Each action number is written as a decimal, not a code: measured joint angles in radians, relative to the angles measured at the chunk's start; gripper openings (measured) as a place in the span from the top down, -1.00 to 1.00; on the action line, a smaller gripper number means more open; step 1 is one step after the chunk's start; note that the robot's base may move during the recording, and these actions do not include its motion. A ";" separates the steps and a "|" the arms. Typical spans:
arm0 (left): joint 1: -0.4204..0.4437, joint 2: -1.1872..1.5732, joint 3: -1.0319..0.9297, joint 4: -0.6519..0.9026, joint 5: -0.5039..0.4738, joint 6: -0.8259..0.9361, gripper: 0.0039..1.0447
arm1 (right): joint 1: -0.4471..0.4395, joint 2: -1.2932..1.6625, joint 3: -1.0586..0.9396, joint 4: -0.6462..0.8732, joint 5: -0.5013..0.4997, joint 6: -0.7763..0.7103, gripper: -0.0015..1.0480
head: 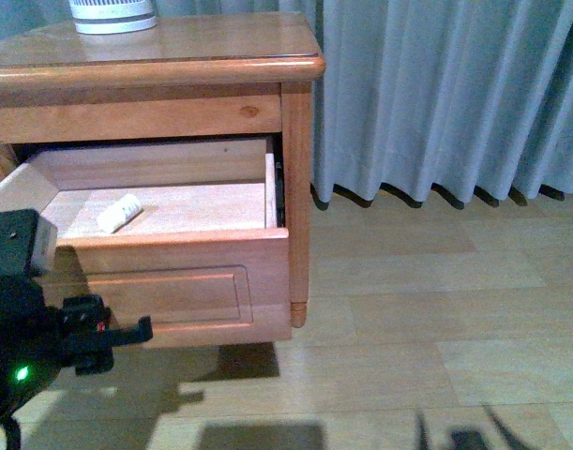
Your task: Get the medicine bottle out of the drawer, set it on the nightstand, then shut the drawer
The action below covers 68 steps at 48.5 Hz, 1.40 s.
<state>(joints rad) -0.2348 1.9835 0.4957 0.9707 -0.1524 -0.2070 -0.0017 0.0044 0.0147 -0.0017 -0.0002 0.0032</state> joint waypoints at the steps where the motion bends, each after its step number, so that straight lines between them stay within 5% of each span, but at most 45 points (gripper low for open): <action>1: -0.005 -0.015 -0.019 0.000 -0.003 -0.008 0.46 | 0.000 0.000 0.000 0.000 0.000 0.000 -0.87; 12: -0.065 -0.196 -0.108 -0.029 0.045 -0.054 -0.24 | 0.000 0.000 0.000 0.000 0.000 0.000 -0.87; 23: 0.022 -0.395 -0.122 -0.198 0.117 -0.077 -0.87 | 0.000 0.000 0.000 0.000 0.000 0.000 -0.87; 34: 0.119 -0.836 -0.099 -0.512 0.275 -0.085 -0.88 | 0.000 0.000 0.000 0.000 0.000 0.000 -0.87; 42: 0.099 -1.129 -0.170 -0.452 0.034 0.104 -0.40 | 0.000 0.000 0.000 0.000 0.000 0.000 -0.87; 61: 0.212 -1.327 -0.345 -0.466 0.145 0.192 0.82 | 0.000 0.000 0.000 0.000 0.003 0.000 -0.87; 68: 0.229 -1.396 -0.386 -0.494 0.153 0.196 0.94 | 0.000 0.000 0.000 0.000 0.000 0.000 -0.87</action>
<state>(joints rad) -0.0055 0.5873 0.1101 0.4763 0.0010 -0.0113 -0.0017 0.0040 0.0147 -0.0013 0.0002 0.0032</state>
